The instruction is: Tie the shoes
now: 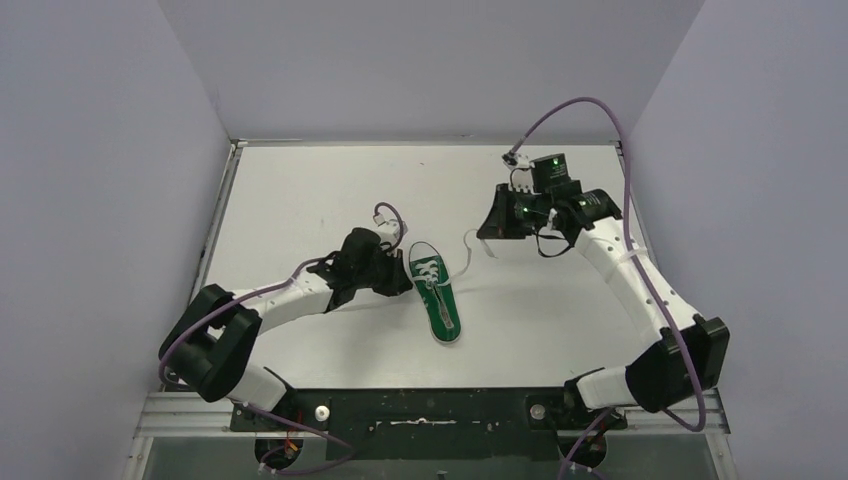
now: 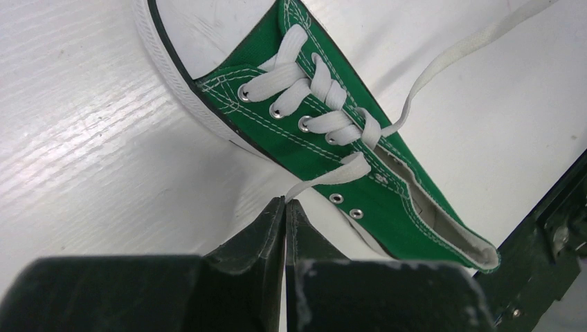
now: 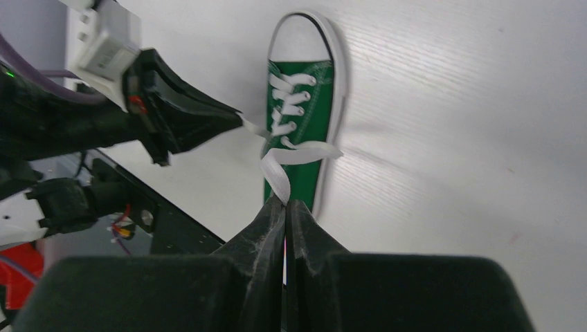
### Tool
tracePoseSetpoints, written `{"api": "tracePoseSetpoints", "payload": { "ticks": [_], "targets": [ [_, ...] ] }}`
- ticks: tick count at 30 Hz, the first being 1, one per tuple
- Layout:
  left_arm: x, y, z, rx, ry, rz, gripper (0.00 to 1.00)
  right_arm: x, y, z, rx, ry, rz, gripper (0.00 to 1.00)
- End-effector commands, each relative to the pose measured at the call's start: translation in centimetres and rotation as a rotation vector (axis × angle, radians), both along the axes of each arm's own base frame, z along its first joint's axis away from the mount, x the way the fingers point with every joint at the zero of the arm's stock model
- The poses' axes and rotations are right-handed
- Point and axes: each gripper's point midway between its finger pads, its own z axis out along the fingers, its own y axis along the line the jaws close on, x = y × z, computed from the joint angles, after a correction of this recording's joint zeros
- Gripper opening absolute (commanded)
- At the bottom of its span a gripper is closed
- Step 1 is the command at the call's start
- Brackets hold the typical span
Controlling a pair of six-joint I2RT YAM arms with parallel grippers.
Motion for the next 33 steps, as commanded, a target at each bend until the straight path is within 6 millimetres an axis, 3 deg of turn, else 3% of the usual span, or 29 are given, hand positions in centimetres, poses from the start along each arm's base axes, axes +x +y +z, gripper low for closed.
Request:
{"api": "tracePoseSetpoints", "payload": {
  "ticks": [1,5,8,13,16,18,25,33],
  "targets": [
    [2.1,-3.1,4.4,-0.224,-0.157,0.046,0.0,3.3,5.5,4.0,0.273,-0.008,-0.017,0.0],
    [1.4,-3.2,4.1,-0.228,-0.177,0.038,0.0,7.2,8.4,4.1,0.463,0.054,-0.161,0.0],
    [1.0,-3.0,4.2,-0.232,-0.214,0.038,0.0,9.2,10.6,2.7,0.552,0.108,-0.234,0.0],
    [-0.1,-3.0,4.7,-0.238,-0.251,0.018,0.0,10.5,14.1,-1.3,0.511,0.147,-0.239,0.0],
    [-0.4,-2.7,4.7,-0.235,-0.25,0.028,0.0,10.1,15.5,-2.0,0.512,0.16,-0.197,0.0],
    [-0.4,-2.4,4.6,-0.212,-0.233,0.038,0.0,9.5,15.2,-1.3,0.503,0.136,-0.184,0.0],
    [-0.4,-1.7,4.9,-0.167,-0.221,0.048,0.0,6.7,10.6,1.0,0.464,0.097,-0.112,0.0],
    [0.3,-3.8,7.3,-0.158,-0.288,-0.105,0.0,1.2,8.7,1.6,0.413,0.173,0.176,0.0]
  ]
}}
